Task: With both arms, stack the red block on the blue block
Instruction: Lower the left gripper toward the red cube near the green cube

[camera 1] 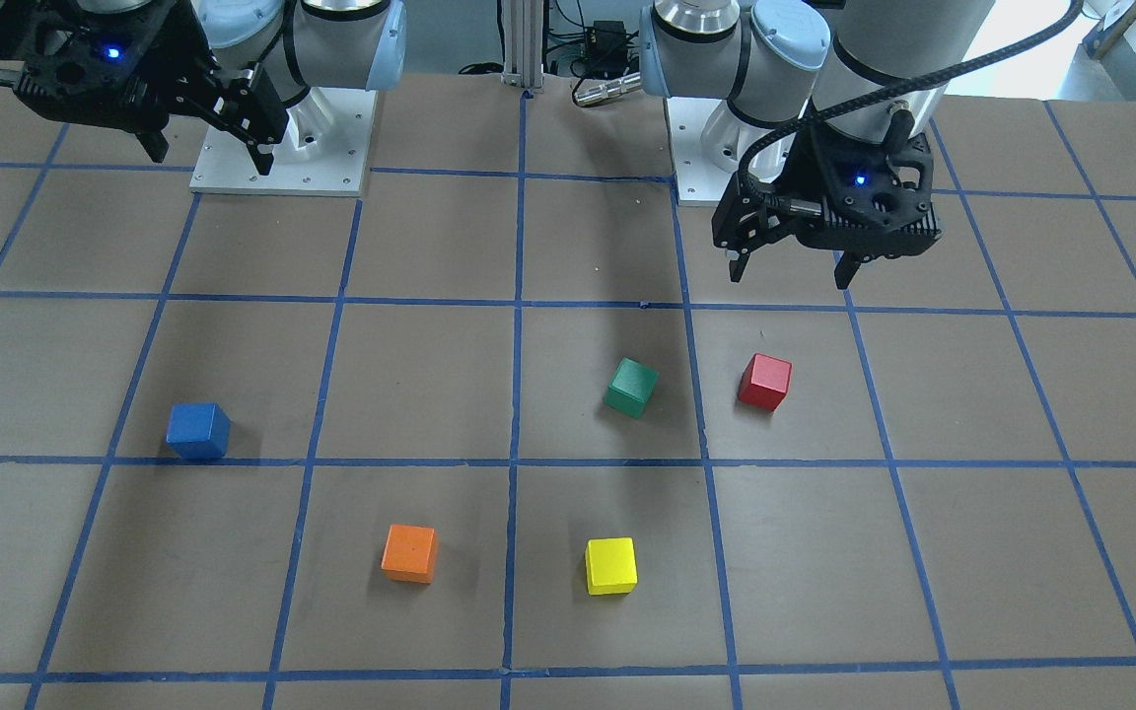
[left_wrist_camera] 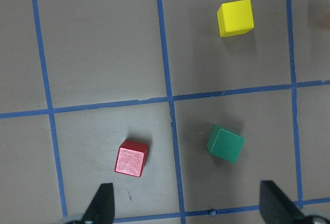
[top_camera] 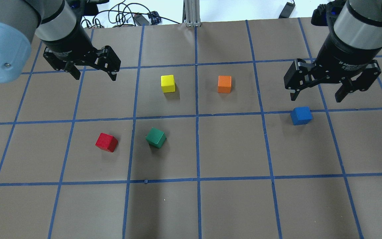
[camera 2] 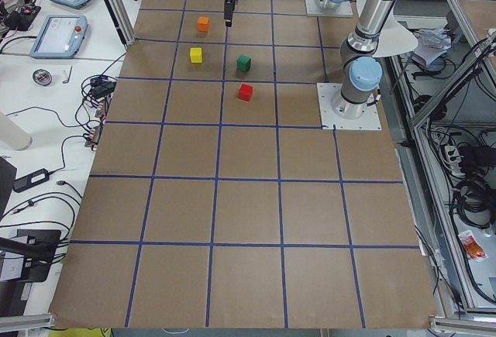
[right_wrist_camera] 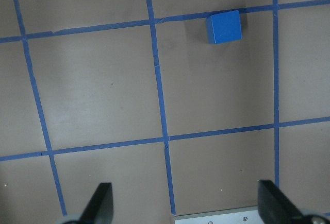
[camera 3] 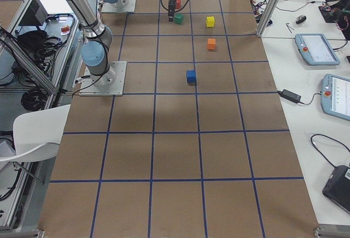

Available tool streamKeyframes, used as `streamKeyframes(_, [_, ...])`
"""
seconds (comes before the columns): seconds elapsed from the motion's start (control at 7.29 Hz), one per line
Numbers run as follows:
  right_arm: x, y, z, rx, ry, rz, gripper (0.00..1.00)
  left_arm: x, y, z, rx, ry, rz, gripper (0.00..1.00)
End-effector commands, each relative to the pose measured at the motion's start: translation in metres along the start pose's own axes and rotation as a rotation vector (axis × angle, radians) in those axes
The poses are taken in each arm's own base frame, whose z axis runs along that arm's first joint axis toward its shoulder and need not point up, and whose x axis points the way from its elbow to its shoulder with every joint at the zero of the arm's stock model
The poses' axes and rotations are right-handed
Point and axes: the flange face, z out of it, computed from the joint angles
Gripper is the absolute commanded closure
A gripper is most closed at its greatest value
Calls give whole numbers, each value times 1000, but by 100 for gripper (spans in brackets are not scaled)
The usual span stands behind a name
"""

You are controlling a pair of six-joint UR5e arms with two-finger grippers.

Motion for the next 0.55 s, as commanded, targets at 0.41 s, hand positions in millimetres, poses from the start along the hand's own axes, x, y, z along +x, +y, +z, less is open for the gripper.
streamKeyframes(0.41, [0, -1, 0, 1, 1, -4, 0, 0, 22, 26, -52, 6, 63, 0])
